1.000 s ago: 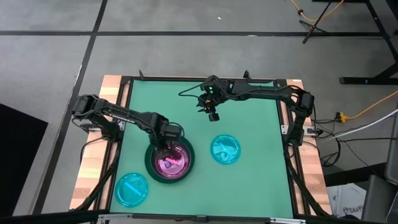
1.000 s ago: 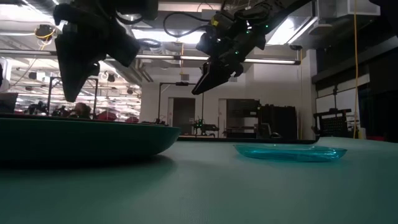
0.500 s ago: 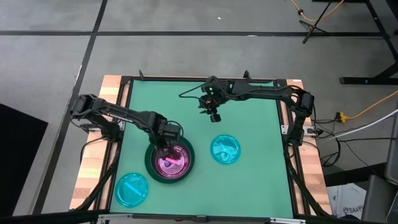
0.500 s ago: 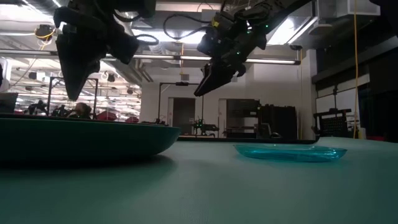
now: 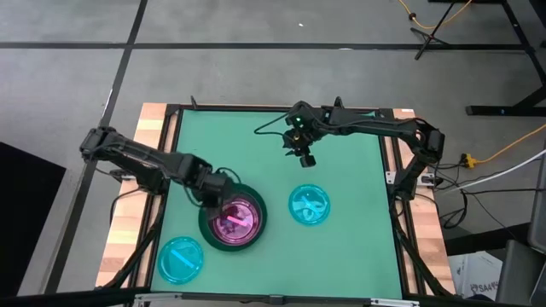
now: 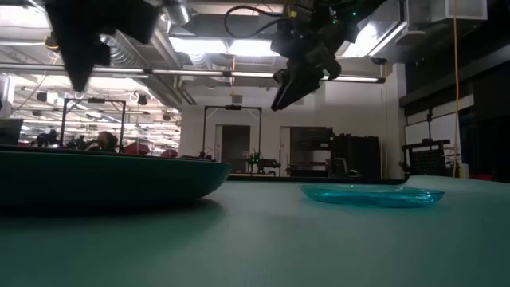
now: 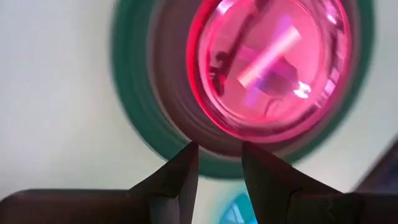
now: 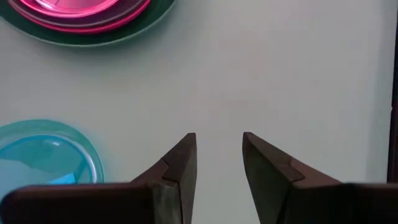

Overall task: Stack plastic plates
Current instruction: Stack the bottom light blue plate on top of the light pink plate

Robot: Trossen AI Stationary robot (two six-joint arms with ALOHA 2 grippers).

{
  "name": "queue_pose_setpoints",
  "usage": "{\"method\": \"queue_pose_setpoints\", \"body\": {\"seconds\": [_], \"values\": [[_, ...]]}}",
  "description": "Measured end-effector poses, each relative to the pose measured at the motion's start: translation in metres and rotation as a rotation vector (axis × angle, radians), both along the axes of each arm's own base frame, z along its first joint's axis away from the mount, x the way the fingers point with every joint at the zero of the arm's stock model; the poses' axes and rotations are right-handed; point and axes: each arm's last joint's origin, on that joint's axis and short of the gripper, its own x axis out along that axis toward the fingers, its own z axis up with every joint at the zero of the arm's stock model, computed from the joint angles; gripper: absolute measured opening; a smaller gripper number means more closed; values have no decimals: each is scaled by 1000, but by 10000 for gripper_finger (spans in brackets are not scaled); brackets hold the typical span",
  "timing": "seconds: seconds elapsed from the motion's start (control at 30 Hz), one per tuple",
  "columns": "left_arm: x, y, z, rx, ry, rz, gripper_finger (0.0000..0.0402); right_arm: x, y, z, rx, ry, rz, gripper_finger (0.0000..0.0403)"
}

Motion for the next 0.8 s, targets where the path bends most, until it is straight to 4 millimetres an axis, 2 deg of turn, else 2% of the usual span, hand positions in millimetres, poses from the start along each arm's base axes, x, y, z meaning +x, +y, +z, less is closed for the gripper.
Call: {"method": "queue_pose_setpoints", "body": {"seconds": [0.2,0.5,0.8], "values": [[-16,-32,7,-17,-18,-70,116,2,11,-1,-20,19,20,120],[-42,-80,7,-12,-25,-261,116,10,42,-1,-35,20,100,120],[-68,-110,7,106,-105,-337,116,14,67,-1,-36,17,170,120]]}}
